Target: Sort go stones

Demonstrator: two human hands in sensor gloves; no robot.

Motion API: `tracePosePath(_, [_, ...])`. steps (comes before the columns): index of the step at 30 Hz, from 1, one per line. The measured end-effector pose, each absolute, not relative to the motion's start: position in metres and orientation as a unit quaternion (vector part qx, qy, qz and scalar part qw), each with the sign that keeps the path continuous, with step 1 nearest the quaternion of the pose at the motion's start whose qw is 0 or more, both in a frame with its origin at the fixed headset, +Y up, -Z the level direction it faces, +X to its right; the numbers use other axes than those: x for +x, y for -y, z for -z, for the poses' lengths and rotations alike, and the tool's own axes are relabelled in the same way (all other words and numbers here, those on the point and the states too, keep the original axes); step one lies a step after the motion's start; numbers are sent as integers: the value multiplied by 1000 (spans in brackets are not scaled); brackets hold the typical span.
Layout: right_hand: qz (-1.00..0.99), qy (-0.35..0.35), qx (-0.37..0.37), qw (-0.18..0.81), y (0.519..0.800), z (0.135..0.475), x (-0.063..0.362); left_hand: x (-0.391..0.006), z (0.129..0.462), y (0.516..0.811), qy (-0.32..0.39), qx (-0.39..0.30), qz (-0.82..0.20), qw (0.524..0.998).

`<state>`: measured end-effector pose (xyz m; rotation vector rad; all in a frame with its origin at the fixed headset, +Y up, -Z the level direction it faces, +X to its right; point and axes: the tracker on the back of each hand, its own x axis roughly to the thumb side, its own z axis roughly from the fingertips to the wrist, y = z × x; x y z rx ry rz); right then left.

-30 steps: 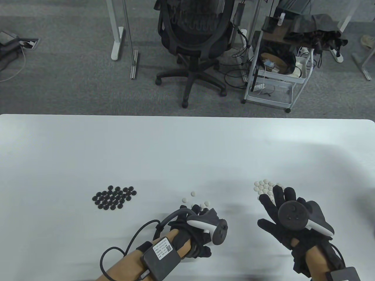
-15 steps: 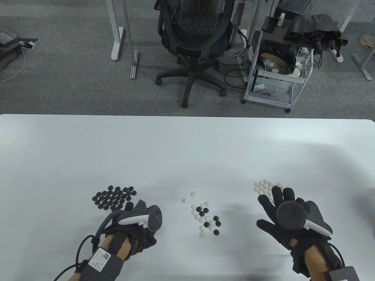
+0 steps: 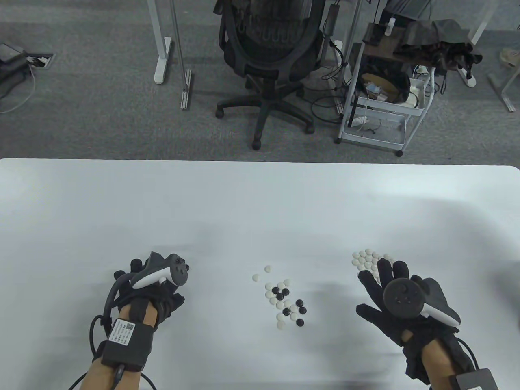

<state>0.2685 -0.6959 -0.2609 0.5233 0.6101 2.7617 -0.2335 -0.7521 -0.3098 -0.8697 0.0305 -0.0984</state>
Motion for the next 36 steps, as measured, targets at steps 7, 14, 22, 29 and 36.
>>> tracePosePath(7, [-952, -209, 180, 134, 695, 262, 269, -214, 319, 723, 12, -374, 9, 927])
tracePosePath(14, [-954, -198, 176, 139, 691, 261, 272, -150, 317, 709, 123, -356, -46, 925])
tracePosePath(22, [-954, -200, 178, 137, 691, 261, 271, -47, 281, 719, 256, -385, 53, 885])
tracePosePath(29, [-953, -201, 180, 136, 692, 261, 271, 16, 263, 727, 324, -386, 90, 859])
tracePosePath(36, [-953, -197, 181, 139, 691, 261, 271, 35, 260, 748, 322, -393, 129, 851])
